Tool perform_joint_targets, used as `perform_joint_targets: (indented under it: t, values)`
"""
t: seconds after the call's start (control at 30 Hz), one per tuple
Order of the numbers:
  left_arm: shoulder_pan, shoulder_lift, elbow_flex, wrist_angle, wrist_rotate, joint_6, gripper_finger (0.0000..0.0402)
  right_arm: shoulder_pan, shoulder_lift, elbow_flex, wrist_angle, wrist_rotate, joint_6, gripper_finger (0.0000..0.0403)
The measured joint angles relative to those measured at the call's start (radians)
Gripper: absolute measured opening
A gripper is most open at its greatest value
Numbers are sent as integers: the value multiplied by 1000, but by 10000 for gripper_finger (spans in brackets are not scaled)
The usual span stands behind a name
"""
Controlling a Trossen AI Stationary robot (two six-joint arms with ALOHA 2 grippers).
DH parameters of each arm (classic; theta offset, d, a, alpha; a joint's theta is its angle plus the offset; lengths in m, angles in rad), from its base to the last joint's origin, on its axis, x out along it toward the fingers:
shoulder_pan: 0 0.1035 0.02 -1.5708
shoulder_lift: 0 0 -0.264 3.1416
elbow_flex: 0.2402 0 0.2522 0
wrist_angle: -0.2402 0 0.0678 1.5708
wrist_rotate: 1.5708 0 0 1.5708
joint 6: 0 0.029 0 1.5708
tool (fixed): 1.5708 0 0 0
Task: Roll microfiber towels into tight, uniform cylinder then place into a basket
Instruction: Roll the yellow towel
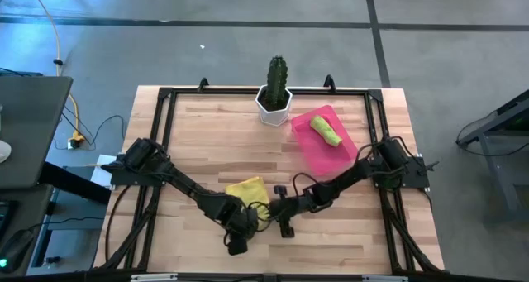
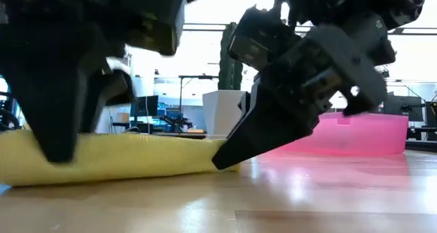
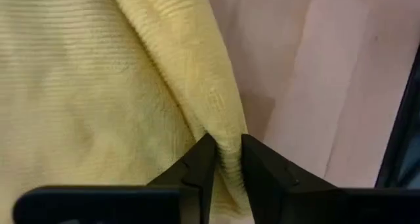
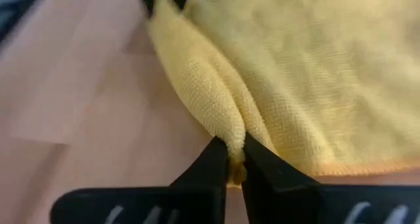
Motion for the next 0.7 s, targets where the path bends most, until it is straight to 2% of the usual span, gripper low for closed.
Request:
perform_joint_targets:
  t: [0.13,0.23,0.33,0.43,0.6,0.7]
  values:
    - [5,-31,55,-96,-25,182,73,-22,1,0,2,-123,93,5]
    - [-2,-47,95,-183,-78,236,73,-44,1,-2,7,-230,202,5]
    - [-22,-71,123,-241,-130,252,73,-72,0,-2,17,-328,324,3]
    - [-62,-72,149,-216,-165,255,73,-94,-1,-4,34,-409,437,3]
    - [-140,-71,142,-217,-231,256,74,-131,-3,-2,44,-526,615,3]
    - [-178,-70,120,-219,-310,216,74,-151,-3,-2,43,-562,698,3]
